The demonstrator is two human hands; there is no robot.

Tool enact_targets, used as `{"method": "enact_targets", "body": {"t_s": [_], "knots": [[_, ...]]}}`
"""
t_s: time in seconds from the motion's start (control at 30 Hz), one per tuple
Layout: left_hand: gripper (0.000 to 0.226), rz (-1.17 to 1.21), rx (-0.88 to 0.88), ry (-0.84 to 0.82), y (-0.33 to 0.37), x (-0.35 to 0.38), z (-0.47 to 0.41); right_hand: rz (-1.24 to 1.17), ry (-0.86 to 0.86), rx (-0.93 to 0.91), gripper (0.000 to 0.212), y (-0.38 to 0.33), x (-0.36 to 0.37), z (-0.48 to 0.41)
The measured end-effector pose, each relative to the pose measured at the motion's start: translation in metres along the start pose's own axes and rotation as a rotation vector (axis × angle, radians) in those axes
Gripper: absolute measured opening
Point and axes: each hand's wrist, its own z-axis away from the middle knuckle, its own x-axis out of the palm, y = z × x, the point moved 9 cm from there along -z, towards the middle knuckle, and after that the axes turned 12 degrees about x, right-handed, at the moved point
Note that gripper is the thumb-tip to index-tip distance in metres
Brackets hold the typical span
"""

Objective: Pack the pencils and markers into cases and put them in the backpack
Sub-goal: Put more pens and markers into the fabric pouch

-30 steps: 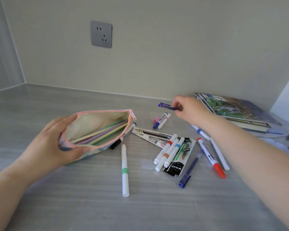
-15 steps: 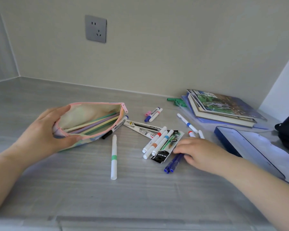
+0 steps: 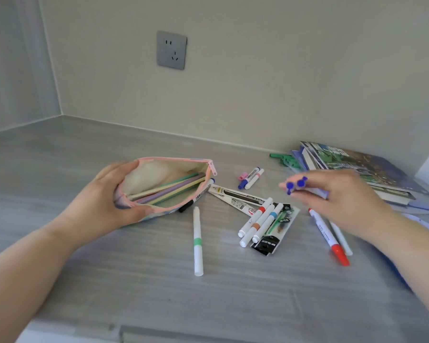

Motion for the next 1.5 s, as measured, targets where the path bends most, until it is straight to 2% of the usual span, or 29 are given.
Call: {"method": "enact_targets", "body": {"t_s": [0.03, 0.1, 0.23, 0.3, 0.4, 0.53, 0.63, 0.77, 0.93, 1.07, 1.17, 1.23, 1.4, 1.5], "knots": [[0.103, 0.004, 0.008, -0.002, 0.001, 0.0, -0.001, -0.175, -0.02, 0.025, 0.009, -0.008, 0.001, -0.01], [0.102, 0.006, 0.022, -0.009, 0.003, 0.001, -0.001, -0.342, -0.014, 0.009, 0.021, -0.034, 0.012, -0.031], [0.102, 0.045, 0.014, -0.016, 0.002, 0.002, -0.001, -0.378, -0.081, -0.055, 0.014, -0.095, 0.06, -0.063], [0.097, 0.082, 0.028, -0.043, 0.002, 0.005, -0.001, -0.243, -0.121, -0.131, 0.019, -0.113, 0.089, -0.072], [0.098, 0.101, 0.018, -0.023, -0.003, 0.005, 0.0, 0.131, -0.155, -0.221, 0.024, -0.112, 0.125, -0.079], [0.103, 0.115, 0.015, 0.004, -0.006, 0.004, 0.0, 0.472, -0.159, -0.244, 0.024, -0.091, 0.145, -0.085], [0.1, 0.119, 0.043, -0.008, -0.003, 0.006, 0.0, 0.599, -0.142, -0.208, 0.025, -0.084, 0.15, -0.09], [0.097, 0.125, 0.052, -0.016, -0.002, 0.007, 0.0, 0.675, -0.128, -0.158, 0.029, -0.091, 0.168, -0.102], [0.097, 0.123, 0.064, -0.017, -0.003, 0.006, 0.0, 0.625, -0.187, -0.091, 0.03, -0.078, 0.176, -0.11], [0.099, 0.132, 0.058, -0.031, -0.003, 0.006, 0.0, 0.453, -0.221, -0.103, 0.034, -0.075, 0.134, -0.093], [0.099, 0.116, 0.058, -0.025, -0.002, 0.006, 0.0, 0.446, -0.203, -0.042, 0.029, -0.056, 0.089, -0.073], [0.09, 0.119, 0.057, -0.025, -0.002, 0.005, 0.0, 0.508, -0.267, 0.037, 0.024, -0.028, 0.071, -0.057], [0.044, 0.107, 0.101, -0.046, 0.002, 0.004, 0.0, 0.57, -0.485, 0.183, 0.019, 0.033, 0.071, -0.012], [0.035, 0.11, 0.115, -0.062, 0.009, 0.007, 0.0, 0.569, -0.466, 0.158, 0.038, 0.041, 0.08, 0.002]]}}
